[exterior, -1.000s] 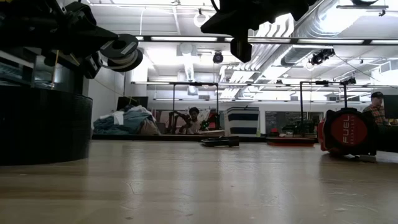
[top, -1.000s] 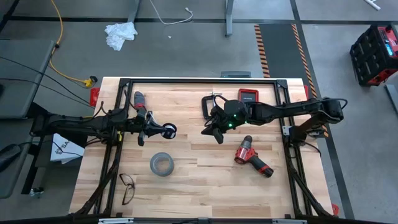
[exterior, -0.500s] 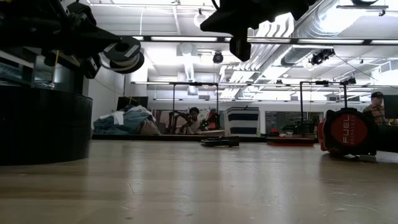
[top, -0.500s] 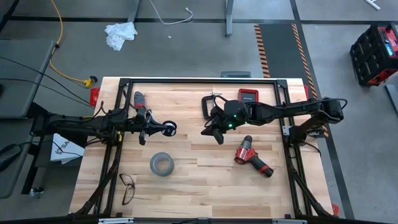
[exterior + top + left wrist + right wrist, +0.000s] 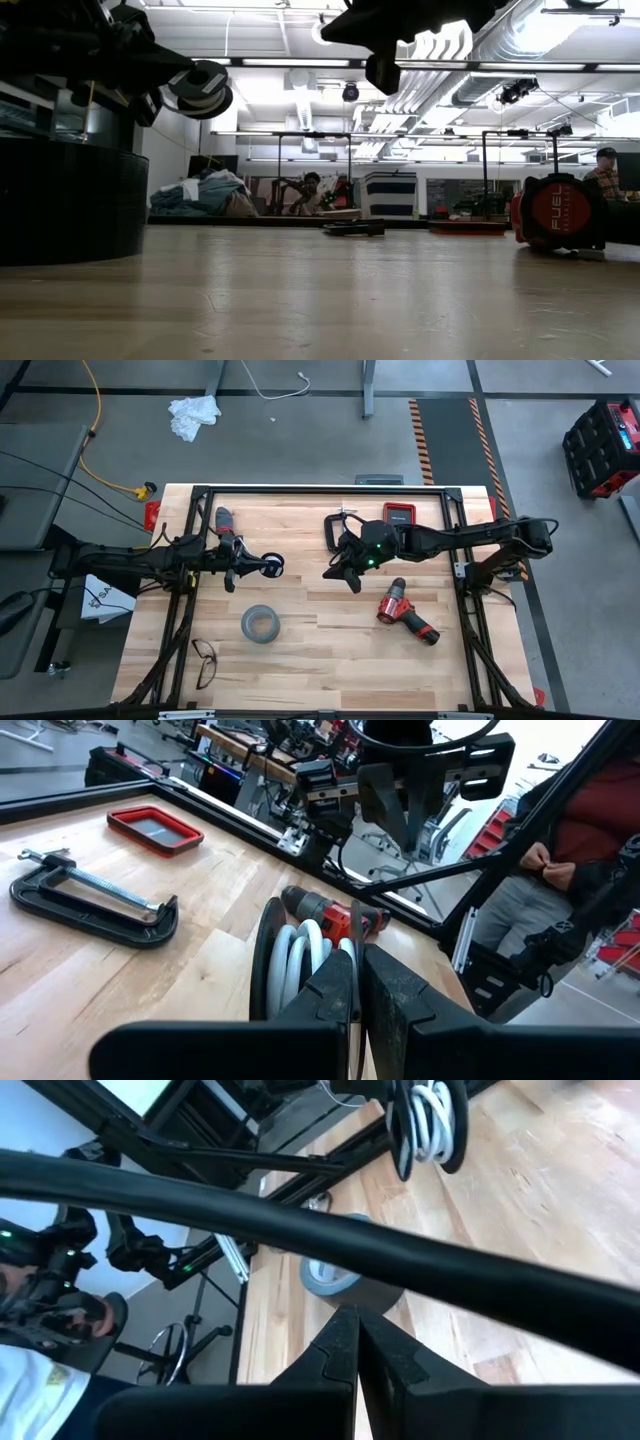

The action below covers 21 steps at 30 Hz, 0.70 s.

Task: Coil cords
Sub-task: Coil the white wire onto the black spool

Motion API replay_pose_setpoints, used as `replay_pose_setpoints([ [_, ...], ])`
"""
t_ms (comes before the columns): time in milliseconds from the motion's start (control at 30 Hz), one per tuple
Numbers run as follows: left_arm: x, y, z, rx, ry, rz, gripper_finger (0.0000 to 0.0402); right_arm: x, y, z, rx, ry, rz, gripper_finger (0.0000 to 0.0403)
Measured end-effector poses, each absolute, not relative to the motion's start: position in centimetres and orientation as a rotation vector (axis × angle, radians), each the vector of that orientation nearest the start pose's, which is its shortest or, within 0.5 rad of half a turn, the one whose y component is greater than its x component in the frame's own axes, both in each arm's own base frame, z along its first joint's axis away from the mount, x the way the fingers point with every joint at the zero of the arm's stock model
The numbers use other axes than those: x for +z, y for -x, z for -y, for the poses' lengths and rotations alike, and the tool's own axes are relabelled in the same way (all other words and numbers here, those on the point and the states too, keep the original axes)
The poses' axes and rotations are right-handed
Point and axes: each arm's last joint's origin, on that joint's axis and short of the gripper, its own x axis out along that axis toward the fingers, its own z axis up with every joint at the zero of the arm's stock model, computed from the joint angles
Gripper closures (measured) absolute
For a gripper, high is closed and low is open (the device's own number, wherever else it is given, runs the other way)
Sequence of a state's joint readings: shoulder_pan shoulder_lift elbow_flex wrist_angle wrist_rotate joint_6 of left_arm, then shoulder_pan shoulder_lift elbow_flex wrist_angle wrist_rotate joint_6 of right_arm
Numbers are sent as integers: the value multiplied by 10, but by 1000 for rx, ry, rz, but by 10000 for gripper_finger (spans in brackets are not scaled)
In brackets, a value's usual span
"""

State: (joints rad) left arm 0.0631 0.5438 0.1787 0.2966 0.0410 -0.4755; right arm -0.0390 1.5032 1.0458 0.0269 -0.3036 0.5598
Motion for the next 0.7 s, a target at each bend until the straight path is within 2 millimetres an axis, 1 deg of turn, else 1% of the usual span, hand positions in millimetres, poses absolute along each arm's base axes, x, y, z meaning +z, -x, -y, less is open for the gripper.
replay_pose_setpoints([
  [700, 202, -141, -8, 44, 481, -60, 397, 275, -336, 3, 185, -638, -479, 403],
])
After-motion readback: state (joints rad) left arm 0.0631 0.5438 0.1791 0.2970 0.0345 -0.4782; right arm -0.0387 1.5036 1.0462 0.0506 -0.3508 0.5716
